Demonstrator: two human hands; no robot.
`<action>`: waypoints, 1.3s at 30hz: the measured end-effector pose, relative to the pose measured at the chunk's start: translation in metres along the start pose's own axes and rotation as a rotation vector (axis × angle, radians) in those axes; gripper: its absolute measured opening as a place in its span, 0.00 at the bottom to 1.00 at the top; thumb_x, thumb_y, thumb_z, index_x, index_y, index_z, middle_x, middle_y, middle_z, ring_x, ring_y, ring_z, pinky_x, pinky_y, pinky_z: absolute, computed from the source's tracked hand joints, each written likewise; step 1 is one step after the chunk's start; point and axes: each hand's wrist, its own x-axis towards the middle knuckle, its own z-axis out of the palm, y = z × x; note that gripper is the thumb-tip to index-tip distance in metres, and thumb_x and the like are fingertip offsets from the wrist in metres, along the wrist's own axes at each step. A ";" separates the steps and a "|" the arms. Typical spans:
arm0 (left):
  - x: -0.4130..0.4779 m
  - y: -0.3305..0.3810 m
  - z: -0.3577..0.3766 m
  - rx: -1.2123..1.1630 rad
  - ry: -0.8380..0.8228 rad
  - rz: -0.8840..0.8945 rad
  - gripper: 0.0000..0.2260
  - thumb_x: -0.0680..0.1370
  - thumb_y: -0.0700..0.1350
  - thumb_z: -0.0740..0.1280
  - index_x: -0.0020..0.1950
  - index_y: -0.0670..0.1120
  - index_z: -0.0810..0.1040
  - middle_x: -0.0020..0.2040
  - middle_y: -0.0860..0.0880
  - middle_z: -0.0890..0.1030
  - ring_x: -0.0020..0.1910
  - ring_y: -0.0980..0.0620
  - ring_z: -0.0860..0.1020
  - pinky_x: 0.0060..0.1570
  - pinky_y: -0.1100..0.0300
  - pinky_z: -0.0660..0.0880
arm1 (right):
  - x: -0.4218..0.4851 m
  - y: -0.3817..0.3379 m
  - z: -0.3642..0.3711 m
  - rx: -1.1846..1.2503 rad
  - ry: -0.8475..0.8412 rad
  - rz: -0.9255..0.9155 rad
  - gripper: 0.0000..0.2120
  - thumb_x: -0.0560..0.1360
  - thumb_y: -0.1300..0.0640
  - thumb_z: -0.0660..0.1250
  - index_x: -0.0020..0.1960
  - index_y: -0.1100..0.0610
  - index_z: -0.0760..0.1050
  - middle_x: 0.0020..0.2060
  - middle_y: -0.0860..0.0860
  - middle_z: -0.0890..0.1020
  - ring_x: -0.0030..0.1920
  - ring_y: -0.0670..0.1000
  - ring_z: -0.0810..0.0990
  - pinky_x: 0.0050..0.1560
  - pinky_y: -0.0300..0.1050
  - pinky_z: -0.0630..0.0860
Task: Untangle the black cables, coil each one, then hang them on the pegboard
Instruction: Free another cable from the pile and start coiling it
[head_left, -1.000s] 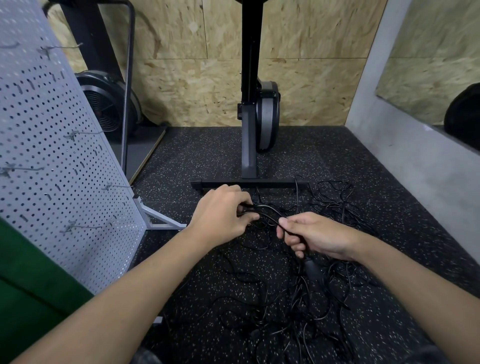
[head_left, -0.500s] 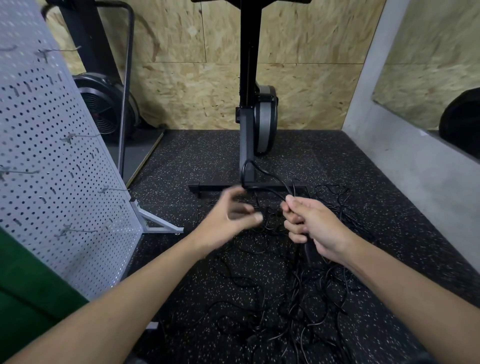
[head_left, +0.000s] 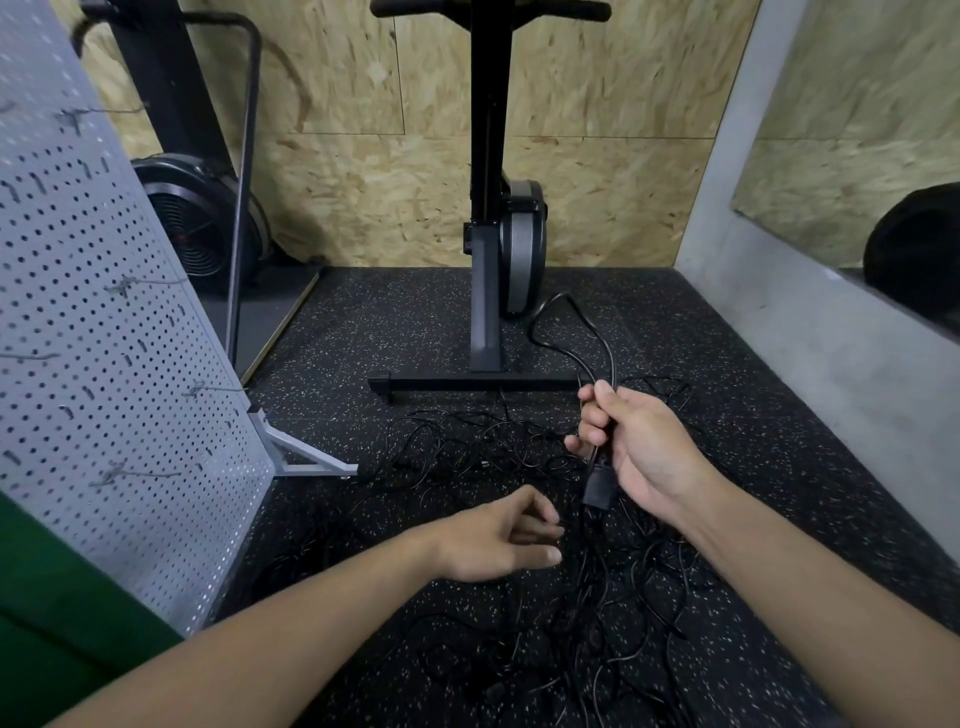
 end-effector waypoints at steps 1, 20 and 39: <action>0.000 0.001 0.003 -0.009 -0.008 0.002 0.16 0.83 0.46 0.70 0.67 0.58 0.69 0.76 0.48 0.73 0.74 0.54 0.73 0.74 0.54 0.71 | 0.000 0.000 0.000 0.026 -0.011 0.011 0.11 0.88 0.59 0.55 0.52 0.62 0.74 0.30 0.48 0.69 0.28 0.45 0.68 0.36 0.44 0.81; -0.013 0.032 -0.016 0.391 0.550 0.328 0.07 0.81 0.53 0.72 0.49 0.52 0.80 0.40 0.56 0.80 0.39 0.59 0.76 0.41 0.68 0.71 | 0.022 0.008 -0.045 -0.655 0.312 0.093 0.14 0.87 0.58 0.56 0.63 0.63 0.77 0.36 0.51 0.72 0.29 0.48 0.70 0.42 0.51 0.78; -0.024 0.054 -0.026 0.884 0.785 0.210 0.41 0.72 0.57 0.79 0.81 0.59 0.63 0.59 0.54 0.62 0.39 0.47 0.76 0.40 0.49 0.79 | 0.000 0.016 -0.013 -1.405 -0.380 0.190 0.17 0.78 0.40 0.70 0.56 0.51 0.74 0.44 0.48 0.80 0.43 0.48 0.78 0.44 0.45 0.73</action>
